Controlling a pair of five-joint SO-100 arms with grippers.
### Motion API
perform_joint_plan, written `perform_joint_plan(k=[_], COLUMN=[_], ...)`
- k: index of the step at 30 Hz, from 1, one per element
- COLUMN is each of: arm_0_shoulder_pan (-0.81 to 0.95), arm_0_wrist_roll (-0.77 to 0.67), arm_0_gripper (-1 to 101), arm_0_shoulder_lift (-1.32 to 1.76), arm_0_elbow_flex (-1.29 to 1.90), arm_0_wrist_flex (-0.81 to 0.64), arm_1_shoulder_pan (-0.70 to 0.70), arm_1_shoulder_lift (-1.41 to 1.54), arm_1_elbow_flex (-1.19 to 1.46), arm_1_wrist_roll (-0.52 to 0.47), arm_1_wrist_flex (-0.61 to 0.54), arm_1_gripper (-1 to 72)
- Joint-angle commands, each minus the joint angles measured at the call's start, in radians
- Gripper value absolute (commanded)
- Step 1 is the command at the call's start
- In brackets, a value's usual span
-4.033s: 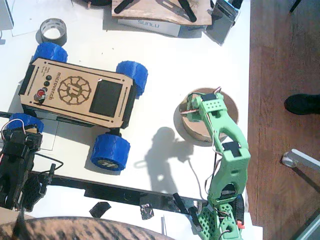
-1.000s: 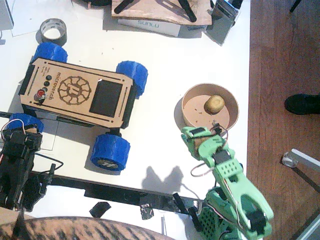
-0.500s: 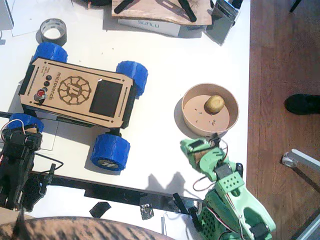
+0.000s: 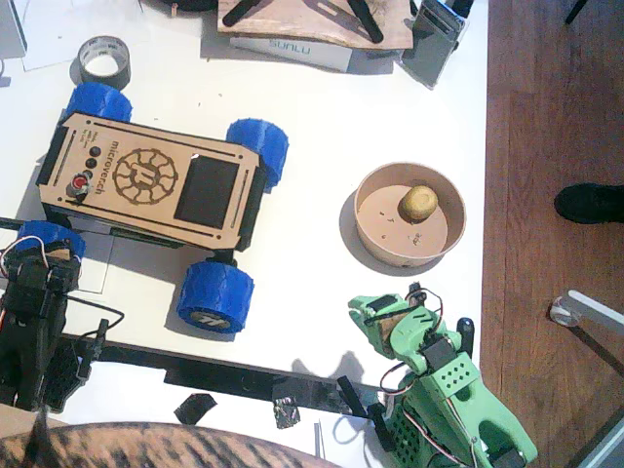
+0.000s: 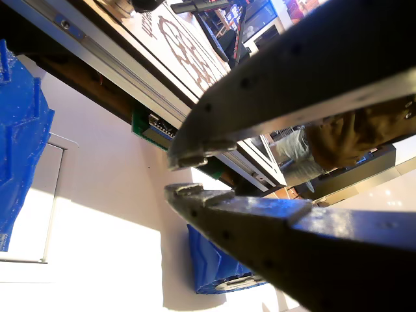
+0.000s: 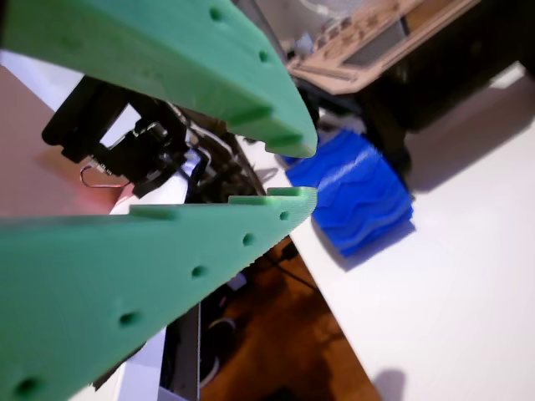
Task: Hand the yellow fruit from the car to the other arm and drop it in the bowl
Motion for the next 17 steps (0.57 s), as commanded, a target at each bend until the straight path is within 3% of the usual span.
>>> perform_joint_plan(k=[1, 17], arm_0_shoulder_pan=[-0.003, -0.003], arm_0_wrist_roll=[-0.005, -0.003], arm_0_gripper=[1, 0], arm_0_shoulder_lift=[0.091, 0.091], arm_0_elbow_flex=[0.074, 0.074], arm_0_wrist_flex=[0.011, 0.011], arm_1_shoulder_pan=[0.003, -0.021], arm_1_shoulder_lift=[0.002, 0.002], arm_1_elbow_flex=[0.000, 0.003], arm_1_wrist_roll=[0.002, -0.009], arm_1_wrist_flex=[-0.014, 0.012], arm_1_gripper=[0.0, 0.0])
